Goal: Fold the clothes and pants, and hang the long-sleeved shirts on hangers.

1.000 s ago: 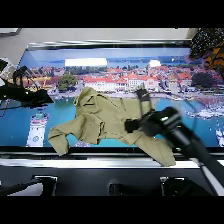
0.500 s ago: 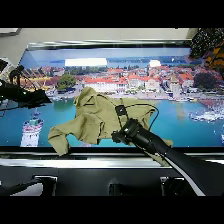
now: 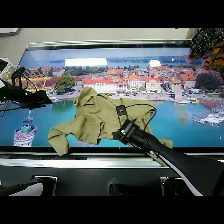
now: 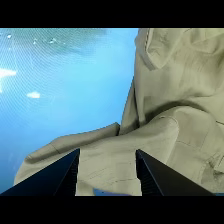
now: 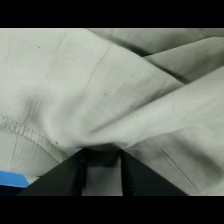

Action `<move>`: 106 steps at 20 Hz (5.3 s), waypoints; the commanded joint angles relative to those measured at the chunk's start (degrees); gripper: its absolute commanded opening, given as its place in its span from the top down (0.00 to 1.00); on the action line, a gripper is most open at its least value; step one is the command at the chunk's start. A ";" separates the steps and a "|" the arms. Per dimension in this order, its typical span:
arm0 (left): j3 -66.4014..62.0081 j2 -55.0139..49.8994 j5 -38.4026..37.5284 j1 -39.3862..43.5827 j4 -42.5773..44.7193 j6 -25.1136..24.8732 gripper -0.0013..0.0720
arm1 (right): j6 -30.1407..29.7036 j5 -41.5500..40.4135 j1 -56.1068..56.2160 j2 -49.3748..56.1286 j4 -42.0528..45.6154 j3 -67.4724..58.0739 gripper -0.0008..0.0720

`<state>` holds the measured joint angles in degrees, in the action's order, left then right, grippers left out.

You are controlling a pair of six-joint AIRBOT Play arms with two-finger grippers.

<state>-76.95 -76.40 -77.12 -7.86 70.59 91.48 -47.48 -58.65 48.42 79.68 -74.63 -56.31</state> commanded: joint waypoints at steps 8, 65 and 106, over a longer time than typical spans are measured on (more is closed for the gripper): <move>0.13 -0.07 0.20 -0.02 0.00 0.02 0.40 | -2.14 -4.42 0.04 -6.45 -2.73 -0.02 0.38; -15.39 -12.15 2.73 -39.28 20.13 -20.83 0.14 | -0.31 -16.96 0.04 -16.46 -2.86 -6.19 0.93; -20.06 -35.12 27.54 -37.07 0.26 -37.51 0.94 | 6.80 -19.41 0.04 -16.46 -6.08 -6.16 0.93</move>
<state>-95.48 -111.87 -50.52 -44.93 76.03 53.95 -40.64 -78.04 48.42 63.24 -80.75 -62.46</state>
